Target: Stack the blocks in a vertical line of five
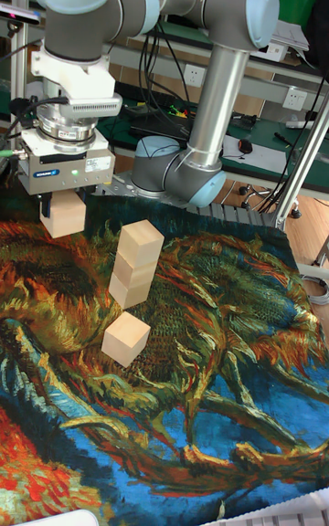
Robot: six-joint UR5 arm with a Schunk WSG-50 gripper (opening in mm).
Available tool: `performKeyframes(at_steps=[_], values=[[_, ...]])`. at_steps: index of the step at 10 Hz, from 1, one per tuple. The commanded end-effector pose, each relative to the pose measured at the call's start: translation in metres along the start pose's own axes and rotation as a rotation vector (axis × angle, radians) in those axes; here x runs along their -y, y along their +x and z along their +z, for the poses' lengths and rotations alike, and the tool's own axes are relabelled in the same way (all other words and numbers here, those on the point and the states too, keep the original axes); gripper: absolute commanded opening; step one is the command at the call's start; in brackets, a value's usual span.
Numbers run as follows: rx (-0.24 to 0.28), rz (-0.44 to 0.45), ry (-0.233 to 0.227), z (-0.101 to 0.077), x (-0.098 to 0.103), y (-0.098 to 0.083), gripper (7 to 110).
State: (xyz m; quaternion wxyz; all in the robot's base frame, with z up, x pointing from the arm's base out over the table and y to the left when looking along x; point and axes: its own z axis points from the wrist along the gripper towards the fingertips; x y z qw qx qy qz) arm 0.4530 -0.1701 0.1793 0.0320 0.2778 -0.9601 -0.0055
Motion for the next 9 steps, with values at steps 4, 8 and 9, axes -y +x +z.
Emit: performKeyframes(at_steps=[4, 8, 9], values=[[0.026, 0.033, 0.010, -0.001, 0.003, -0.006, 7], [0.029, 0.037, 0.038, -0.012, 0.006, -0.021, 7], [0.018, 0.026, 0.052, -0.028, 0.003, -0.036, 7]])
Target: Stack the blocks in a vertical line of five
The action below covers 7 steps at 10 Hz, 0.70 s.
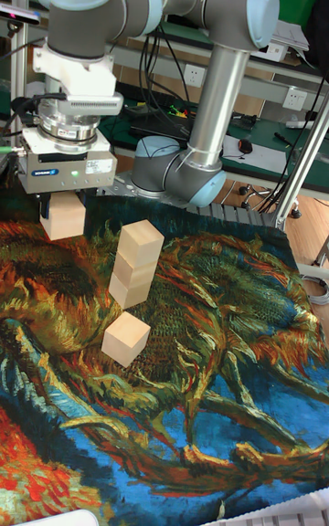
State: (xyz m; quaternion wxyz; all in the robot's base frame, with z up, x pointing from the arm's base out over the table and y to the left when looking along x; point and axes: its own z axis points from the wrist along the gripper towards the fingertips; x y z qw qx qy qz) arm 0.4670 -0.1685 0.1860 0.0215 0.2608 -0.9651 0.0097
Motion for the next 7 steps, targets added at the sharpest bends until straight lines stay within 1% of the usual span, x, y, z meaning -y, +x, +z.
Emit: performKeyframes(at_steps=[1, 2, 4, 5, 6, 7], values=[[-0.004, -0.008, 0.033, -0.035, -0.010, -0.036, 7], [-0.010, 0.000, 0.038, -0.049, -0.021, -0.047, 7], [-0.004, -0.022, 0.024, -0.070, -0.053, -0.070, 7], [0.013, -0.017, -0.005, -0.075, -0.073, -0.082, 7], [0.044, -0.018, -0.028, -0.072, -0.086, -0.094, 7], [0.052, -0.021, -0.064, -0.068, -0.099, -0.100, 7]])
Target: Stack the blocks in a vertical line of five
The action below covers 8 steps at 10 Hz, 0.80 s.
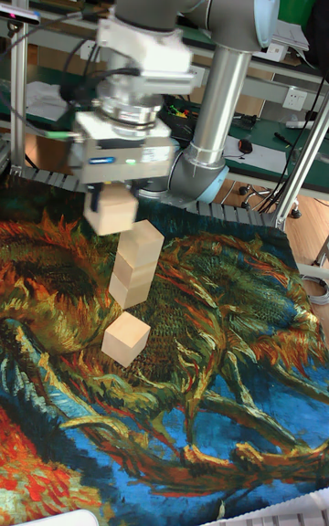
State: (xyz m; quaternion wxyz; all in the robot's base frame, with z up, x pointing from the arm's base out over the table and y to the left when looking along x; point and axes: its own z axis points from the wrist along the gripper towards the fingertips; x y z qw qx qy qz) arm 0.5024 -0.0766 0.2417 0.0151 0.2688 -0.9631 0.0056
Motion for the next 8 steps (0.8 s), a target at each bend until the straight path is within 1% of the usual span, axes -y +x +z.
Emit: performKeyframes(at_steps=[1, 2, 3, 4, 5, 6, 8], values=[[0.014, -0.017, -0.044, -0.003, -0.033, -0.025, 7], [0.002, -0.014, -0.051, 0.002, -0.036, -0.026, 7], [0.003, 0.007, -0.061, 0.010, -0.042, -0.028, 7], [-0.001, -0.020, -0.049, 0.021, -0.039, -0.026, 7], [0.030, -0.042, -0.080, 0.031, -0.044, -0.033, 7], [0.026, -0.068, -0.080, 0.034, -0.042, -0.032, 7], [0.006, -0.089, -0.093, 0.033, -0.048, -0.026, 7]])
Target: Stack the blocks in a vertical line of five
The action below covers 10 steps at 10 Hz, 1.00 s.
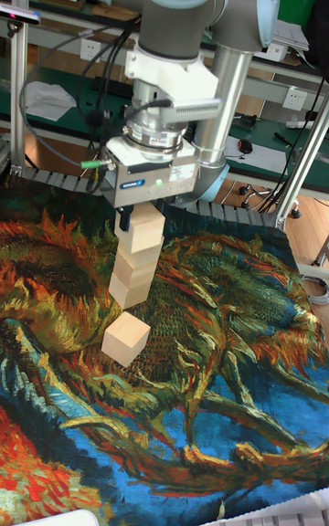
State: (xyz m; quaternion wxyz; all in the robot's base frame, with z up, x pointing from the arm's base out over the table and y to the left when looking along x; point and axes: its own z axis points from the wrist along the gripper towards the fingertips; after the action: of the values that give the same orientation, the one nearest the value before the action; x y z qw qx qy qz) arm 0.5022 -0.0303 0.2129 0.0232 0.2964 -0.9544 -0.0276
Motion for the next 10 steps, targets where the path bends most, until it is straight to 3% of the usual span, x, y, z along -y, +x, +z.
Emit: performKeyframes(at_steps=[1, 4, 6, 10], values=[[0.001, -0.027, -0.027, 0.003, -0.011, 0.000, 7], [-0.022, -0.041, -0.008, -0.003, -0.014, 0.011, 7], [-0.046, -0.049, -0.020, -0.006, -0.020, 0.022, 7], [-0.042, -0.035, -0.028, -0.005, -0.024, 0.021, 7]])
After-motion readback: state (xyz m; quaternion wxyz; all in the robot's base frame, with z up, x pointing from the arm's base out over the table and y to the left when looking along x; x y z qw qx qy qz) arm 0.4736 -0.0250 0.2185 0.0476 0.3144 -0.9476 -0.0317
